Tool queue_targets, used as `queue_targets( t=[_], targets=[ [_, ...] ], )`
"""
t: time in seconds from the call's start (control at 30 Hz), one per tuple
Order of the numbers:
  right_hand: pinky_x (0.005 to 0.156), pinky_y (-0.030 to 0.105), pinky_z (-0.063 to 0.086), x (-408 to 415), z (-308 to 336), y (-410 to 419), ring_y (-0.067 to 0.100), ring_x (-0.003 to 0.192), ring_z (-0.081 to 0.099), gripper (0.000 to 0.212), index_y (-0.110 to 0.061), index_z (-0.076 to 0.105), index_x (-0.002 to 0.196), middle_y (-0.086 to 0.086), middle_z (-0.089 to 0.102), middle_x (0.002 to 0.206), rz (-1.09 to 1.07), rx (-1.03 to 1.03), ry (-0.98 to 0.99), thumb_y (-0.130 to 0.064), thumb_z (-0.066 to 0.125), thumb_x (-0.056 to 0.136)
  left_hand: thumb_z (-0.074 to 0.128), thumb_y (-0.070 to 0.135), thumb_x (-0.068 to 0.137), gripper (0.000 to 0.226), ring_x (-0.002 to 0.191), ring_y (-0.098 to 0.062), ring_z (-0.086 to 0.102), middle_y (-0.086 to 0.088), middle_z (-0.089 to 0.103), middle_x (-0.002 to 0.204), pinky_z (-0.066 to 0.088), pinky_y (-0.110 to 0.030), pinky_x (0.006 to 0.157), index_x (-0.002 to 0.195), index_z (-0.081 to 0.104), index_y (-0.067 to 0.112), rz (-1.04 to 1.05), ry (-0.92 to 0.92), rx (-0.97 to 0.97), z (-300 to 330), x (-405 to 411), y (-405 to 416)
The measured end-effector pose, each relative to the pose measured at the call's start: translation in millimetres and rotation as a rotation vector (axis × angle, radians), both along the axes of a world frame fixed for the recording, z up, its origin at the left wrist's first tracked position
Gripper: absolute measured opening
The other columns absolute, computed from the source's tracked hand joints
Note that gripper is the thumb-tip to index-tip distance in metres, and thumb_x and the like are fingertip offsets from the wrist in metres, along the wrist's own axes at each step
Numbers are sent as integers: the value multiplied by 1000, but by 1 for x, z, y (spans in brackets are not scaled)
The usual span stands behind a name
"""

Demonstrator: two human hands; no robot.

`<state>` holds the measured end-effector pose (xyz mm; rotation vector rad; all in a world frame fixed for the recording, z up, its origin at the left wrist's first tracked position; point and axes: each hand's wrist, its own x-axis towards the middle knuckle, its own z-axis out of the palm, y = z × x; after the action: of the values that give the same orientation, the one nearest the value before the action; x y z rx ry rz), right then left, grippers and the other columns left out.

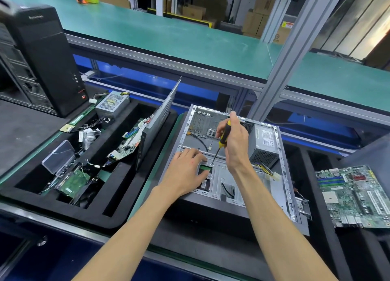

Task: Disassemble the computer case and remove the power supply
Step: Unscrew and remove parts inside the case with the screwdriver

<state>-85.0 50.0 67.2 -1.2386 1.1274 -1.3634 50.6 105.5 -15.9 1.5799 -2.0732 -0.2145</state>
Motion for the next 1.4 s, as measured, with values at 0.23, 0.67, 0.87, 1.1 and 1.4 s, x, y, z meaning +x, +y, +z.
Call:
queue_targets(
  t=[0.23, 0.67, 0.87, 1.1, 1.4],
  targets=[
    [54, 25, 32, 0, -1, 0, 15, 50, 31, 49, -22, 50, 61, -4, 36, 53, 153, -17, -163, -46, 40, 103, 57, 48, 92, 38, 122, -13, 46, 8, 55, 125, 32, -33, 108, 123, 62, 26, 2, 5, -2, 1, 0, 0],
    [70, 37, 42, -8, -3, -1, 21, 70, 53, 47, -7, 55, 83, 4, 60, 69, 86, 14, -57, -52, 54, 95, 58, 49, 92, 39, 122, -13, 46, 8, 55, 126, 30, -32, 108, 124, 62, 26, 9, -14, 3, 2, -1, 0],
    [67, 36, 45, -10, 4, -3, 19, 62, 55, 49, -23, 62, 62, 3, 60, 63, 37, 50, -102, -45, 46, 102, 57, 48, 93, 39, 122, -13, 46, 8, 55, 126, 31, -32, 107, 125, 61, 26, 6, -19, 2, 3, -1, 2],
    [56, 26, 32, -11, -4, 1, 16, 53, 30, 47, -21, 48, 69, -2, 36, 55, 181, 8, -290, -51, 39, 104, 58, 47, 93, 38, 123, -13, 45, 8, 54, 126, 30, -32, 108, 125, 61, 26, 8, -22, 4, 4, -1, 2],
    [78, 39, 39, -6, -4, 4, 16, 67, 45, 35, -19, 49, 83, -3, 53, 69, 103, 7, -110, -51, 54, 96, 58, 46, 93, 38, 123, -13, 46, 8, 55, 126, 31, -33, 108, 124, 61, 25, 9, -12, 6, 5, -2, 3]
  ],
)
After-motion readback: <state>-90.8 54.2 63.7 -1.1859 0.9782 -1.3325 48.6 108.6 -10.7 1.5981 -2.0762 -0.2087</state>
